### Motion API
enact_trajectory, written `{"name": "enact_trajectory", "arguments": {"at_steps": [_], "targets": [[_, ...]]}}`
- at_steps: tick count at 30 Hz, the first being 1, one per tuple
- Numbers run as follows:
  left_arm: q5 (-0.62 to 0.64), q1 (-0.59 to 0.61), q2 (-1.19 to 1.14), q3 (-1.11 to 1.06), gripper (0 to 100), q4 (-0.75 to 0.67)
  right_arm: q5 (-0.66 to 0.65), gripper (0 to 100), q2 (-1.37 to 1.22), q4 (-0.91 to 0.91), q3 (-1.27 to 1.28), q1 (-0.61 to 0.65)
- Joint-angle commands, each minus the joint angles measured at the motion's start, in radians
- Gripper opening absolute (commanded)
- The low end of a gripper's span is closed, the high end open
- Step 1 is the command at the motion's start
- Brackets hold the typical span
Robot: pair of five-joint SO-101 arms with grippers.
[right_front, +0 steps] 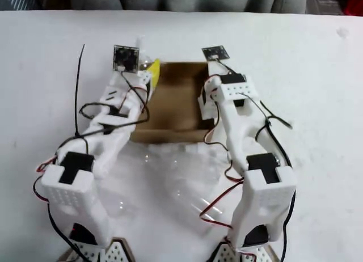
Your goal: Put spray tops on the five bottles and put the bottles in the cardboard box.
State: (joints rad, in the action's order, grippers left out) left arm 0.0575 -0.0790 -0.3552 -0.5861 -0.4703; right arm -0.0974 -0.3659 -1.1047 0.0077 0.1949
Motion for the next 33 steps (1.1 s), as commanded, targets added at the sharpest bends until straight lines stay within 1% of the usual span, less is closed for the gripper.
{"name": "enact_trajectory", "arguments": {"at_steps": [1, 3, 5, 7, 12, 23, 26, 28, 33], "targets": [[-0.012, 0.005, 0.012, 0.055, 2, -0.029, -0.005, 19.4, 0.050, 0.010, -0.046, -0.021], [-0.051, 0.007, 0.012, 0.054, 2, -0.029, -0.005, 19.4, 0.050, 0.012, -0.046, -0.021], [-0.146, -0.001, 0.004, 0.052, 2, -0.029, -0.005, 19.4, 0.050, 0.012, -0.046, -0.021], [-0.201, -0.007, 0.002, 0.052, 2, -0.029, -0.005, 19.4, 0.050, 0.012, -0.046, -0.021], [-0.143, -0.012, 0.004, 0.052, 2, -0.029, -0.005, 19.4, 0.050, 0.012, -0.046, -0.021], [-0.130, -0.010, 0.004, 0.054, 2, -0.023, -0.005, 19.4, 0.050, 0.012, -0.046, -0.021], [-0.049, -0.004, 0.004, 0.061, 2, -0.017, -0.005, 19.4, 0.050, 0.012, -0.046, -0.021], [-0.014, 0.008, 0.010, 0.077, 2, 0.023, -0.005, 19.4, 0.050, 0.012, -0.046, -0.021], [-0.025, 0.033, 0.004, 0.149, 2, 0.160, -0.005, 19.4, 0.050, 0.010, -0.046, -0.021]]}}
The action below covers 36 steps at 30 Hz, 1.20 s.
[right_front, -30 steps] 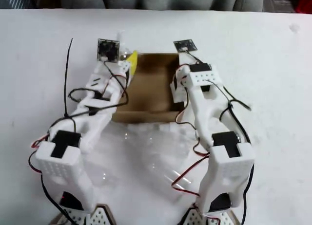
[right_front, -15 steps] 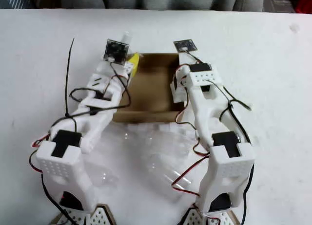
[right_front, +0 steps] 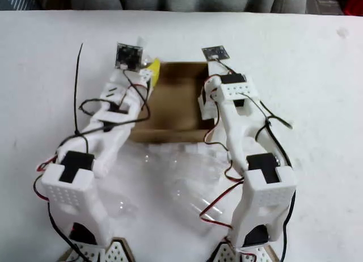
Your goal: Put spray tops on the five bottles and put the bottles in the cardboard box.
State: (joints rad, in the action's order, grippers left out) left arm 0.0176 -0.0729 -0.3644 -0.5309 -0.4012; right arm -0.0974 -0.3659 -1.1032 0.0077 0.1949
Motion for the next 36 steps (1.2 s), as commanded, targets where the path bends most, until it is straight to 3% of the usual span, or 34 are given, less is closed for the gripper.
{"name": "enact_trajectory", "arguments": {"at_steps": [1, 12, 19, 24, 30, 36], "targets": [[0.015, 0.028, 0.013, 0.098, 2, 0.097, -0.005, 19.4, 0.050, 0.008, -0.046, -0.021], [0.014, 0.028, 0.013, 0.095, 2, 0.098, -0.005, 19.4, 0.050, 0.008, -0.046, -0.022], [0.014, 0.027, 0.019, 0.051, 19, 0.071, -0.005, 19.4, 0.050, 0.010, -0.046, -0.022], [0.015, 0.028, 0.021, 0.009, 19, -0.011, -0.005, 19.4, 0.050, 0.010, -0.046, -0.022], [0.014, 0.028, 0.022, 0.005, 20, -0.014, -0.005, 19.4, 0.050, 0.010, -0.046, -0.022], [0.023, 0.030, 0.022, 0.003, 29, -0.009, -0.005, 19.4, 0.050, 0.010, -0.046, -0.022]]}}
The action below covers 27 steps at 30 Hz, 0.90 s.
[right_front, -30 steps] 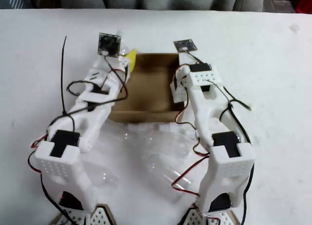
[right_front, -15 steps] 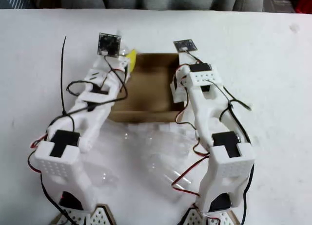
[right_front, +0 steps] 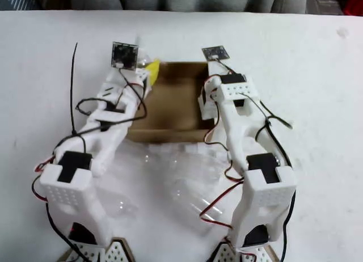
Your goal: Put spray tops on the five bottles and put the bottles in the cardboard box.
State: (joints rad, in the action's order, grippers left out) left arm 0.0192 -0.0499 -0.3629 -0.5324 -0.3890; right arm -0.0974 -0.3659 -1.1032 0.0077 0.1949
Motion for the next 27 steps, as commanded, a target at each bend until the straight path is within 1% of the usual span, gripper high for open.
{"name": "enact_trajectory", "arguments": {"at_steps": [1, 16, 25, 27], "targets": [[0.021, 0.013, 0.021, 0.005, 29, -0.021, -0.005, 19.4, 0.050, 0.010, -0.046, -0.022], [0.023, 0.030, 0.027, 0.009, 30, -0.025, -0.005, 19.4, 0.050, 0.012, -0.046, -0.022], [0.023, 0.025, 0.153, -0.078, 30, -0.018, -0.005, 19.4, 0.050, 0.012, -0.046, -0.022], [0.021, 0.027, 0.168, -0.086, 30, 0.002, -0.005, 19.4, 0.050, 0.012, -0.046, -0.022]]}}
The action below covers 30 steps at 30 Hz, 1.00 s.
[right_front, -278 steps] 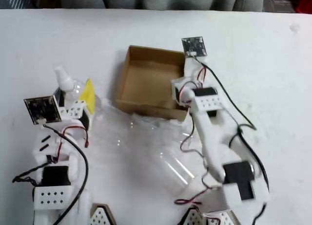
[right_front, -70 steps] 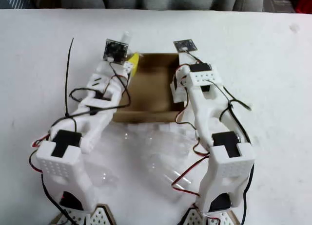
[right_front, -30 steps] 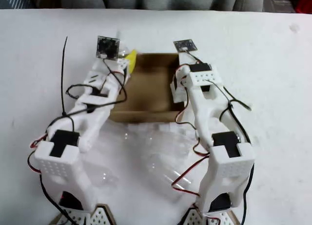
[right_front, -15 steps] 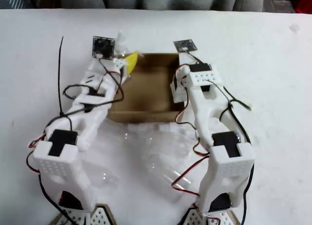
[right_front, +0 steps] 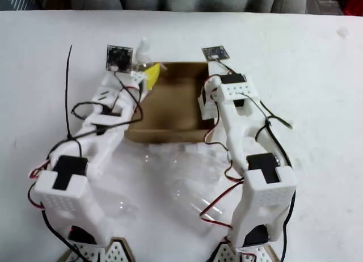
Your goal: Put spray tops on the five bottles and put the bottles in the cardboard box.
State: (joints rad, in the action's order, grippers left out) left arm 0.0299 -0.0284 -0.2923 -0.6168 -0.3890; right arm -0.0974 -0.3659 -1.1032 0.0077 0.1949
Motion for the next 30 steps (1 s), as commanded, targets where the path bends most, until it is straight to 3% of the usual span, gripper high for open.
{"name": "enact_trajectory", "arguments": {"at_steps": [1, 7, 19, 30], "targets": [[0.011, 0.005, 0.104, 0.002, 30, 0.025, -0.005, 19.4, 0.050, 0.012, -0.046, -0.022], [0.009, 0.010, 0.176, -0.005, 30, 0.121, -0.005, 19.4, 0.050, 0.012, -0.046, -0.022], [0.002, 0.012, 0.343, -0.008, 29, 0.482, -0.003, 19.4, 0.048, 0.012, -0.041, -0.022], [0.002, 0.018, 0.723, -0.299, 29, 0.629, -0.003, 19.4, 0.048, 0.007, -0.038, -0.022]]}}
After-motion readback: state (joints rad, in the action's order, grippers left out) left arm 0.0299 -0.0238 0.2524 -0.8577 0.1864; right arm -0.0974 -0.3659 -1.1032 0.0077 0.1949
